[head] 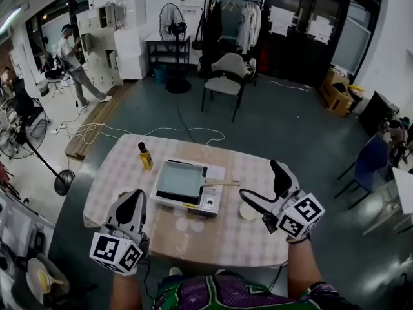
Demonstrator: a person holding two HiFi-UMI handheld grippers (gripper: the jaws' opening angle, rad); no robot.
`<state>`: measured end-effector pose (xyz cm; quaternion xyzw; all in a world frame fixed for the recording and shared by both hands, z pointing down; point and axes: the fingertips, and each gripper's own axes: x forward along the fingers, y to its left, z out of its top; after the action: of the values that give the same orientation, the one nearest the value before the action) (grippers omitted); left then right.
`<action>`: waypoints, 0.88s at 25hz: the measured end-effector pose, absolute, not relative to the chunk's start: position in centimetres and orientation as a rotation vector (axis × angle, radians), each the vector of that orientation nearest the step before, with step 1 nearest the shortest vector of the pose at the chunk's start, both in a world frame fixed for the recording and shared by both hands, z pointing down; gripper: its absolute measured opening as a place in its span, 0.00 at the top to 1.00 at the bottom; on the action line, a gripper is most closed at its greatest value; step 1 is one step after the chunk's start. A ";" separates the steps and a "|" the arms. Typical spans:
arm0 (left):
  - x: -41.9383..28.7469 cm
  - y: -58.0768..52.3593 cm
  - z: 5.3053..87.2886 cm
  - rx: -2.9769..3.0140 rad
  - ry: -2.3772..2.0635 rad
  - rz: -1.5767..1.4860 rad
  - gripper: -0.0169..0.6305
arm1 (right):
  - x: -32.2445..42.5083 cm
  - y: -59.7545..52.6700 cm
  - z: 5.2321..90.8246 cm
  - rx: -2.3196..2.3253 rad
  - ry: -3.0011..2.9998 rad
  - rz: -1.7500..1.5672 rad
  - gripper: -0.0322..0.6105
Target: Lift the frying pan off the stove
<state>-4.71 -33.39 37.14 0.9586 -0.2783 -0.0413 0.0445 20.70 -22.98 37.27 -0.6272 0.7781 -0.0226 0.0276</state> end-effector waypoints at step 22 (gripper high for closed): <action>-7.0 -38.8 41.1 2.904 -0.607 -0.077 0.94 | 15.7 -31.3 50.1 -1.965 2.936 -0.370 0.12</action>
<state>-6.95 -38.79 41.12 0.9748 -0.2037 -0.0260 0.0869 15.73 -31.26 50.05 -0.5415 0.8092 -0.1020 -0.2041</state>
